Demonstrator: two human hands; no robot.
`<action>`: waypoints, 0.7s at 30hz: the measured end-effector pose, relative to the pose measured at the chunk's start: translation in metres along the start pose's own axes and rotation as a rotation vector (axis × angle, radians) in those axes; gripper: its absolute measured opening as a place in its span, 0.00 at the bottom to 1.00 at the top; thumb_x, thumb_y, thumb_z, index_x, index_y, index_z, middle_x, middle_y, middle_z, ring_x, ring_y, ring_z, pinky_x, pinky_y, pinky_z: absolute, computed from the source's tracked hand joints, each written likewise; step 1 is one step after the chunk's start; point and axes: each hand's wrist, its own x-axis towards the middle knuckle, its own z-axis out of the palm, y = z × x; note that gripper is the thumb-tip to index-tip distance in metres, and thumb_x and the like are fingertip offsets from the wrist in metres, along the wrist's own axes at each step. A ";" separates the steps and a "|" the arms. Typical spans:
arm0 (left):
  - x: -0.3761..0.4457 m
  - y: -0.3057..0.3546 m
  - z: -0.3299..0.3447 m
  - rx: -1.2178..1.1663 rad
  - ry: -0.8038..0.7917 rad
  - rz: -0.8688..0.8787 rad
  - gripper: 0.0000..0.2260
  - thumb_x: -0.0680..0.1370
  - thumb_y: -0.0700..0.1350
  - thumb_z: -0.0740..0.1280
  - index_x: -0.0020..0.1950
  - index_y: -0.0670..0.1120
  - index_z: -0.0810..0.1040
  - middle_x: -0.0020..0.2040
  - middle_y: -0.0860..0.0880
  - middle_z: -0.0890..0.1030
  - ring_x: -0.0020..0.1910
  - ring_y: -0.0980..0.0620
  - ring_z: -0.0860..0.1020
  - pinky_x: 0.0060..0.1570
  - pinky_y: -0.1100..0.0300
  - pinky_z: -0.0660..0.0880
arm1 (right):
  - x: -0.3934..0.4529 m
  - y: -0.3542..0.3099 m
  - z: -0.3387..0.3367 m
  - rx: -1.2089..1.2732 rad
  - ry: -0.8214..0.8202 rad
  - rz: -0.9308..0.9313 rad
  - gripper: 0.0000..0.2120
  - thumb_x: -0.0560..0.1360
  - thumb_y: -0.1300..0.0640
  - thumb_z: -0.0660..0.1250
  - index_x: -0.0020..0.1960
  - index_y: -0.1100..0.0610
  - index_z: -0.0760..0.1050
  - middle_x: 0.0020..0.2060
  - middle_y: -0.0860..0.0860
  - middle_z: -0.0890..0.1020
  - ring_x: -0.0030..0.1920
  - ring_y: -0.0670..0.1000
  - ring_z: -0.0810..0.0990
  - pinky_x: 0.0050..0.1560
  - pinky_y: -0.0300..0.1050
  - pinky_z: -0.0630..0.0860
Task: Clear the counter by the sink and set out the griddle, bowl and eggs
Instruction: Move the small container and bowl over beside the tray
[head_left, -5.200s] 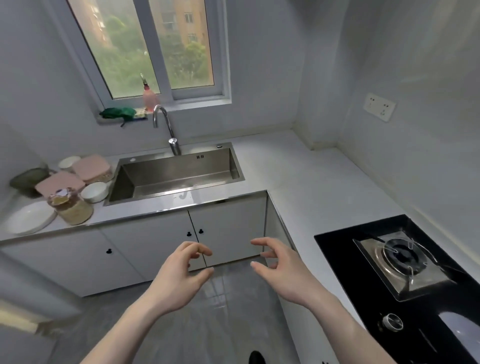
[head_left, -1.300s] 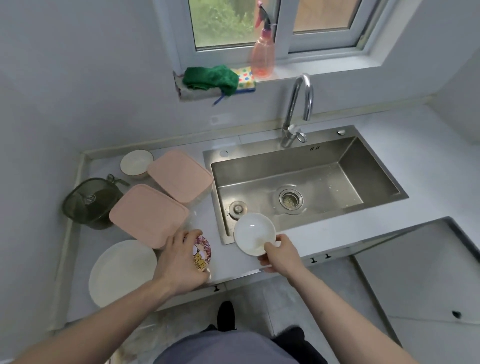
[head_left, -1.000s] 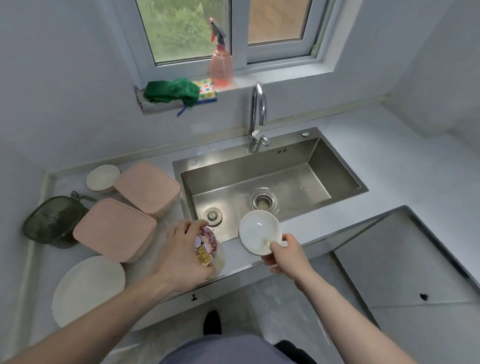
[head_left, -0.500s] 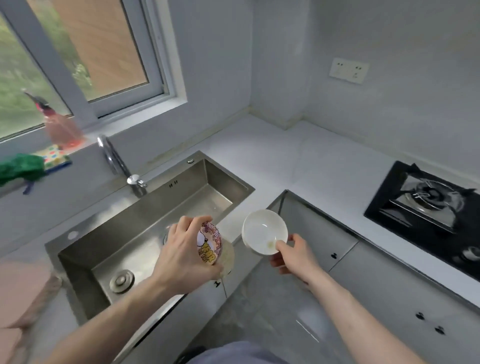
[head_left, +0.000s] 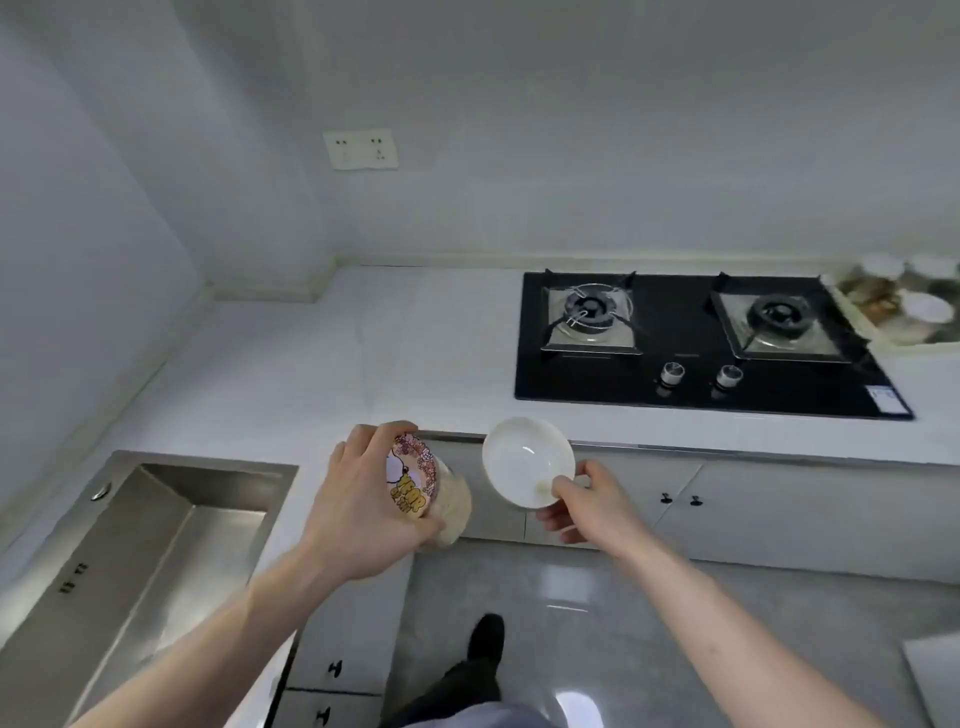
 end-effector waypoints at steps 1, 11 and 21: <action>0.015 0.004 0.006 -0.012 -0.023 0.031 0.41 0.58 0.61 0.75 0.69 0.63 0.65 0.59 0.60 0.67 0.59 0.54 0.68 0.56 0.59 0.71 | 0.005 0.001 -0.008 0.010 0.034 0.006 0.08 0.78 0.62 0.61 0.58 0.59 0.69 0.42 0.62 0.87 0.34 0.53 0.83 0.30 0.42 0.77; 0.140 0.058 0.053 -0.075 -0.224 0.293 0.42 0.59 0.58 0.77 0.71 0.63 0.64 0.58 0.61 0.64 0.59 0.54 0.65 0.53 0.63 0.70 | 0.050 -0.012 -0.073 0.148 0.320 0.088 0.11 0.77 0.60 0.62 0.59 0.58 0.70 0.37 0.58 0.87 0.35 0.53 0.84 0.35 0.44 0.78; 0.205 0.139 0.119 -0.079 -0.452 0.522 0.44 0.58 0.59 0.79 0.70 0.64 0.64 0.59 0.61 0.65 0.59 0.55 0.66 0.53 0.63 0.71 | 0.038 0.023 -0.143 0.322 0.543 0.179 0.13 0.78 0.57 0.62 0.61 0.59 0.69 0.38 0.57 0.87 0.35 0.52 0.85 0.38 0.47 0.80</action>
